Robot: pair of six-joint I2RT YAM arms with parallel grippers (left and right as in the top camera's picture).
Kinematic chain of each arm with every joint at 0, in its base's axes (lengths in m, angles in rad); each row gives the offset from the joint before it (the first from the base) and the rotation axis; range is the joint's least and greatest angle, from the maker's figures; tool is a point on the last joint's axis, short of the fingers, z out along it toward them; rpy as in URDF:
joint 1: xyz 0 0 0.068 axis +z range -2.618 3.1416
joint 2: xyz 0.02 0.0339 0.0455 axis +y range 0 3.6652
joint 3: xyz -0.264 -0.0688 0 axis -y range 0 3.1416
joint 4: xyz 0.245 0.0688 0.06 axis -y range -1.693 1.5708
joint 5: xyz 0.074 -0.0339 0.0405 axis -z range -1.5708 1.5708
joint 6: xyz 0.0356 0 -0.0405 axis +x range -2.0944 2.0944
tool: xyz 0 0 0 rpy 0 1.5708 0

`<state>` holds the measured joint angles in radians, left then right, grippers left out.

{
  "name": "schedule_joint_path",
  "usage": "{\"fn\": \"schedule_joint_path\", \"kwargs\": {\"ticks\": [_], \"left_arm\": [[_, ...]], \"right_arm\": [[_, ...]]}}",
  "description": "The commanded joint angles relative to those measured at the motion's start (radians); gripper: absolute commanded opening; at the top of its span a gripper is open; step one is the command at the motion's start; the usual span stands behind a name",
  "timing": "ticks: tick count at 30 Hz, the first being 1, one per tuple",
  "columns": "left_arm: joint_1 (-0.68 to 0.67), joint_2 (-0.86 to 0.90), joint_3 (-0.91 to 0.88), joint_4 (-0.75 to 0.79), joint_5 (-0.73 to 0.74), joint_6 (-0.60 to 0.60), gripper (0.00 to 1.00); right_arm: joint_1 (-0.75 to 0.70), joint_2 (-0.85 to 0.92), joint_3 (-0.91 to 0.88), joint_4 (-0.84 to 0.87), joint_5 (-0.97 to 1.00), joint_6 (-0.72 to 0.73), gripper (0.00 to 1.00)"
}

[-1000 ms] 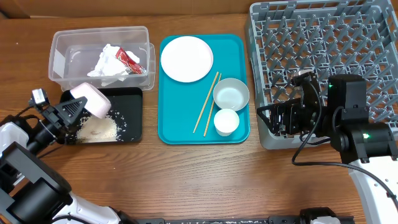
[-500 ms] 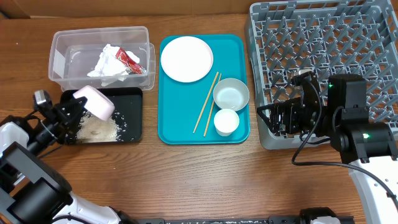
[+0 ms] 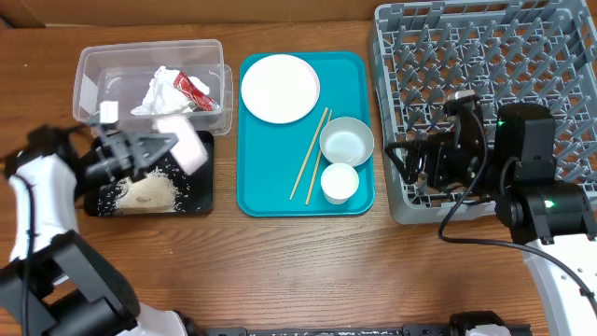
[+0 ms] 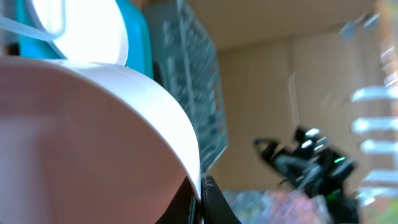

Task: Sort waste into correct bins and load items into the dishwasher
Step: 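Return the empty pink bowl to the teal tray and release it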

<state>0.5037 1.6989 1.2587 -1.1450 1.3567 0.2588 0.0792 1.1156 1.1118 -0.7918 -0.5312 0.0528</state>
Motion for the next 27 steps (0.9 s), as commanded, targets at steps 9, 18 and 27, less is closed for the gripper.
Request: {"fn": "schedule_joint_path", "kwargs": {"ticks": [9, 18, 27], "left_arm": [[-0.468, -0.054, 0.265, 0.003, -0.606, -0.234, 0.04], [-0.797, -0.047, 0.295, 0.030, -1.098, -0.300, 0.04], [-0.925, 0.002, 0.294, 0.031, -1.234, -0.320, 0.04]], "right_arm": [[-0.002, -0.002, 0.026, 0.013, -0.025, 0.083, 1.00], [-0.002, -0.002, 0.026, -0.003, -0.025, 0.083, 1.00], [-0.002, -0.002, 0.026, -0.007, -0.024, 0.082, 1.00]]}}
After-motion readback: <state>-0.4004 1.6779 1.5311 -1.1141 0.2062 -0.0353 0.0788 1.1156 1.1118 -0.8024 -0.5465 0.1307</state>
